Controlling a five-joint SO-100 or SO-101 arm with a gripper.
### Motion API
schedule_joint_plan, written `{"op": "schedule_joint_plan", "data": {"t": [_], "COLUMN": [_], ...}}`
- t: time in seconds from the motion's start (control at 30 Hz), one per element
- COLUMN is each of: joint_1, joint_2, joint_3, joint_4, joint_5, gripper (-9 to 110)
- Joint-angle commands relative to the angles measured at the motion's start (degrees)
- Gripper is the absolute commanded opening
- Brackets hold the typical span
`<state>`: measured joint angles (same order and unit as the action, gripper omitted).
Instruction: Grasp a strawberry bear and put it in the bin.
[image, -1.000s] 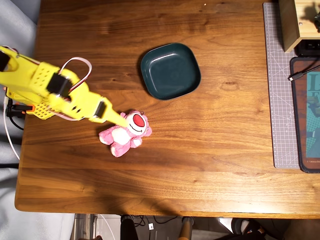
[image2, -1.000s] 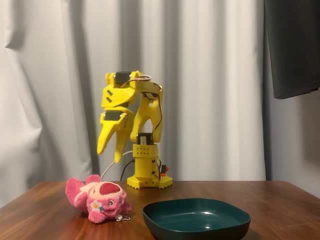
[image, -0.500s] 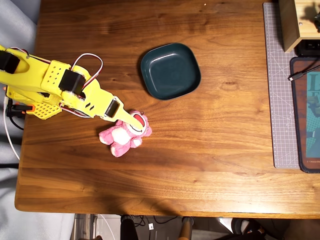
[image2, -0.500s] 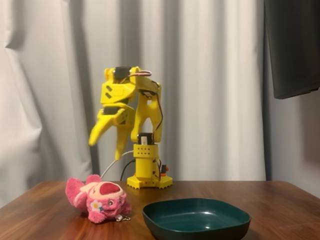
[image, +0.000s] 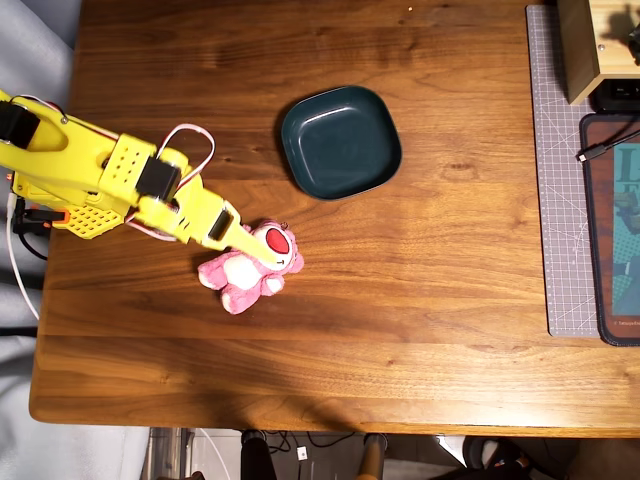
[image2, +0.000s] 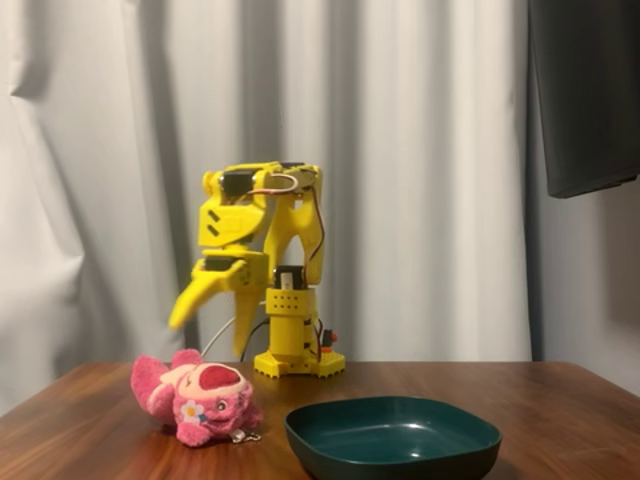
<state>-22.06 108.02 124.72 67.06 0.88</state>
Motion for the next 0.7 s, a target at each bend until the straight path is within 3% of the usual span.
{"op": "schedule_joint_plan", "data": {"t": [0.0,0.27,0.67], "joint_1": [-1.49,-3.08,-3.96], "joint_2": [-1.85,-13.36,-13.54], "joint_3": [-0.62,-5.01,-1.41], "joint_4": [-5.62,-7.73,-8.0], "joint_5": [-0.18,0.09,-0.62], "gripper": [56,59,60]}}
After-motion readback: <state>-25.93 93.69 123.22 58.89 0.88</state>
